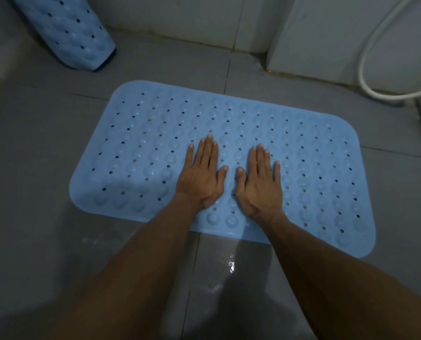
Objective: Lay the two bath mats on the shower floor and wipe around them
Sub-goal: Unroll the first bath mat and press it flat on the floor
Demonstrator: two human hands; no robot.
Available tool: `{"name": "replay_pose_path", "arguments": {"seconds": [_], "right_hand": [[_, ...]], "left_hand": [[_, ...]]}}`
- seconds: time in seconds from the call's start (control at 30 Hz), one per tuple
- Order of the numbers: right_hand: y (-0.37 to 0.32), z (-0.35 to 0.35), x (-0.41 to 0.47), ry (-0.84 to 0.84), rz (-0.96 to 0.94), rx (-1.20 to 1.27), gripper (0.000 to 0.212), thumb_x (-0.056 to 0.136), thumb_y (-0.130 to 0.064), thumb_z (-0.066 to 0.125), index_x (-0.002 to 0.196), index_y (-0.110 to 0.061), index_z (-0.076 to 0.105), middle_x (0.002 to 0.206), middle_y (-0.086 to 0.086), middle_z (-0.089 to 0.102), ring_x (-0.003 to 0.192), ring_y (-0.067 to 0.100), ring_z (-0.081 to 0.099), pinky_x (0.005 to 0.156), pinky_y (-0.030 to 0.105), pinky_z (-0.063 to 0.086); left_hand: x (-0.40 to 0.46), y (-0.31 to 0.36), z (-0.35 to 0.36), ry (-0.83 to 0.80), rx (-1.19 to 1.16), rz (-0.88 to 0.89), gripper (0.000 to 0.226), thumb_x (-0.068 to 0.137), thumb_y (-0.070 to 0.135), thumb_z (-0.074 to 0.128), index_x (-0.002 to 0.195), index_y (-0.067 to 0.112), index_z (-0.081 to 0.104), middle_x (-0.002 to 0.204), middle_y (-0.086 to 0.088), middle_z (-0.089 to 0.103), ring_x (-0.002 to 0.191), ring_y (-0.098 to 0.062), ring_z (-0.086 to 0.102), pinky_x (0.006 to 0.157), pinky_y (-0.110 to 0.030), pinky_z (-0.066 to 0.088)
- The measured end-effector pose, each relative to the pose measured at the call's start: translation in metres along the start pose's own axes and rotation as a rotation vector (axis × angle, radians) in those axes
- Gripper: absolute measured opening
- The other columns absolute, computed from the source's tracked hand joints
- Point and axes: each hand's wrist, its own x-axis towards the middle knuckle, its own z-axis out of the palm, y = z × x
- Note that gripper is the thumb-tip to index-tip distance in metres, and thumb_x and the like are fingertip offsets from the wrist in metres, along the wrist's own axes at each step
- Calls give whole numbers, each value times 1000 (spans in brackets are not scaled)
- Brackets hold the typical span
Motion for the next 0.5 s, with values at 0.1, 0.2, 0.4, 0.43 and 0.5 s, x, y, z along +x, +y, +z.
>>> {"name": "replay_pose_path", "arguments": {"seconds": [0.1,0.2,0.4,0.43,0.5], "right_hand": [[0,0,1,1,1,3,67,102,-50,9,156,-15,-8,164,3,-12,149,13,-16,123,44,-5],[0,0,2,0,-3,1,67,102,-49,12,156,-15,-8,164,3,-11,150,13,-16,123,43,-6],[1,1,3,-6,8,-12,67,102,-50,13,156,-16,-8,164,2,-12,150,13,-16,123,44,-5],[1,1,3,-7,7,-14,68,102,-50,13,156,-16,-8,165,2,-12,150,13,-16,123,44,-5],[1,1,3,-16,6,-13,68,101,-51,11,156,-16,-8,165,2,-11,150,13,-16,123,45,-5]], "left_hand": [[0,0,1,17,-12,8,68,100,43,17,152,0,13,161,-17,6,150,-26,3,121,-48,7],[2,-1,2,-6,3,2,67,100,43,17,152,1,14,161,-17,7,150,-26,3,121,-49,8],[3,-1,-1,-52,30,-12,68,100,43,17,152,1,14,161,-17,5,150,-27,1,120,-50,9],[3,0,-2,-63,36,-15,68,100,43,16,153,1,13,161,-17,5,150,-27,1,120,-50,8],[4,1,-3,-86,38,-15,68,100,44,16,153,1,12,161,-17,5,150,-27,1,120,-50,7]]}}
